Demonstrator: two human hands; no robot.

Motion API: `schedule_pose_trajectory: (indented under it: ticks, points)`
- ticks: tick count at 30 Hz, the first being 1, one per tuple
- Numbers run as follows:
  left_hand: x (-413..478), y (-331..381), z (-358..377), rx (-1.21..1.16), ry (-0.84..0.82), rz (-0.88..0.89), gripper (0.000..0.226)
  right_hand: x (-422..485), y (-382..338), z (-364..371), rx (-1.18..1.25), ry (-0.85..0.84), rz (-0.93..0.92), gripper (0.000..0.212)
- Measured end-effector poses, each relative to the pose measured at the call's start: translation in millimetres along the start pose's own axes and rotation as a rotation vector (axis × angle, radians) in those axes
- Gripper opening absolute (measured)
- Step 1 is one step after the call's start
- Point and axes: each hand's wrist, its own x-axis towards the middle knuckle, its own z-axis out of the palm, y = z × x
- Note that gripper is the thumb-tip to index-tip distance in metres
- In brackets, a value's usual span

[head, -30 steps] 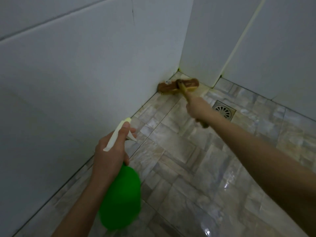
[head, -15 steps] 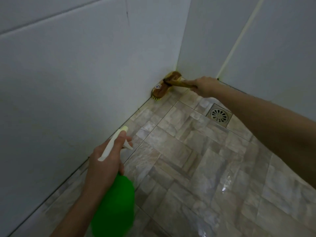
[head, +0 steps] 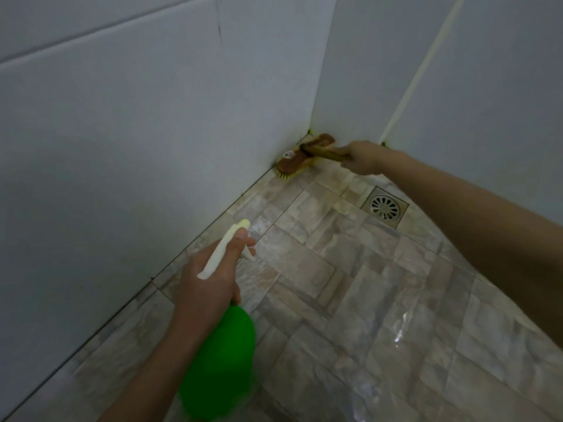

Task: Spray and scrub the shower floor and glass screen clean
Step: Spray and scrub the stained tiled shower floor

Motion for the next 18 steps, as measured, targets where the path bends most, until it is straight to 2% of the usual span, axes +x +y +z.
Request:
schedule_pose_trajectory:
  ticks: [5,7,9,11,13,16,18]
  points:
    - [-0.6,3.3,2.2,-0.043,-0.015,-0.014,0.047,-59.3,51.4,-30.3,0.011,-0.261,0.141,0.037]
    - [-0.3,5.2,7.0,-0.055,-0.022,-0.008,0.043,-55.2,39.7,-31.7,-0.037,-0.213,0.145,0.031]
    - [-1.4,5.6,14.0,-0.049,-0.034,-0.010,0.034,-42.1,23.3,-15.5,-0.027,-0.116,0.084,0.041]
    - [-4.3,3.4,19.4,-0.020,-0.043,-0.003,0.035,-42.6,17.4,1.1,0.038,-0.038,0.063,0.046]
    - [-6.6,3.2,20.6,-0.019,-0.028,-0.013,0.037,-60.8,31.0,4.2,0.020,-0.061,0.077,0.045]
    - [-7.1,6.7,19.4,-0.037,-0.047,-0.034,0.027,-97.4,51.5,-10.7,0.006,-0.205,0.164,0.038]
    - [-6.4,6.2,20.2,-0.032,-0.059,-0.019,0.029,-99.6,46.2,-13.9,-0.009,-0.182,0.194,0.042]
